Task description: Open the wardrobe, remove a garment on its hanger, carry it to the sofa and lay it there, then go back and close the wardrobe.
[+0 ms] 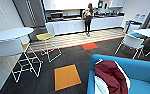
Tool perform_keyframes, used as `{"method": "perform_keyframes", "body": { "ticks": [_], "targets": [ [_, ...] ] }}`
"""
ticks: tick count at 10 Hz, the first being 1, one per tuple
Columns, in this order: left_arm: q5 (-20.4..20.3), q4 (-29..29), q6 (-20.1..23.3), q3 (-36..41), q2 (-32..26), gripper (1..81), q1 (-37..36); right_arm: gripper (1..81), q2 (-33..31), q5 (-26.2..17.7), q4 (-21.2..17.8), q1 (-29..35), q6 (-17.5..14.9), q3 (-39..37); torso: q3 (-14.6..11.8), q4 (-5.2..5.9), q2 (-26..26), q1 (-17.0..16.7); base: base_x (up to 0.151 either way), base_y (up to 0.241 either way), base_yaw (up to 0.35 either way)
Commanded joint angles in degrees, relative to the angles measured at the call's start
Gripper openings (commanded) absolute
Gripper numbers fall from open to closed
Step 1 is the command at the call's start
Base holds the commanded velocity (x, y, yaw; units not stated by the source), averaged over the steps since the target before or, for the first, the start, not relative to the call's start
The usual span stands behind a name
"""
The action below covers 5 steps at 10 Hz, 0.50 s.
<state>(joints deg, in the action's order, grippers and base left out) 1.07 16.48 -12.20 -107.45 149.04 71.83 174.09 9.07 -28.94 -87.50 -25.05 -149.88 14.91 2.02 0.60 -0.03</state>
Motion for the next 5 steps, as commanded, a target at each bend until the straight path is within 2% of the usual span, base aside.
{"method": "perform_keyframes", "body": {
  "ticks": [1, 5],
  "targets": [
    [2.53, 0.92, 0.16, 1.19, -1.11, 81.1, -2.43, 81.1, 0.49, -4.33, 0.11, 0.79, -0.35, 0.65, 0.00, 0.00, 0.00, 0.03, 0.000, 0.000, 0.277],
    [2.53, 0.92, 0.16, 1.10, -1.11, 81.1, -2.26, 81.1, 0.58, -4.32, 0.11, 0.70, -0.35, 0.57, 0.00, 0.00, 0.00, 0.03, 0.000, 0.000, 0.298]
  ]
}}
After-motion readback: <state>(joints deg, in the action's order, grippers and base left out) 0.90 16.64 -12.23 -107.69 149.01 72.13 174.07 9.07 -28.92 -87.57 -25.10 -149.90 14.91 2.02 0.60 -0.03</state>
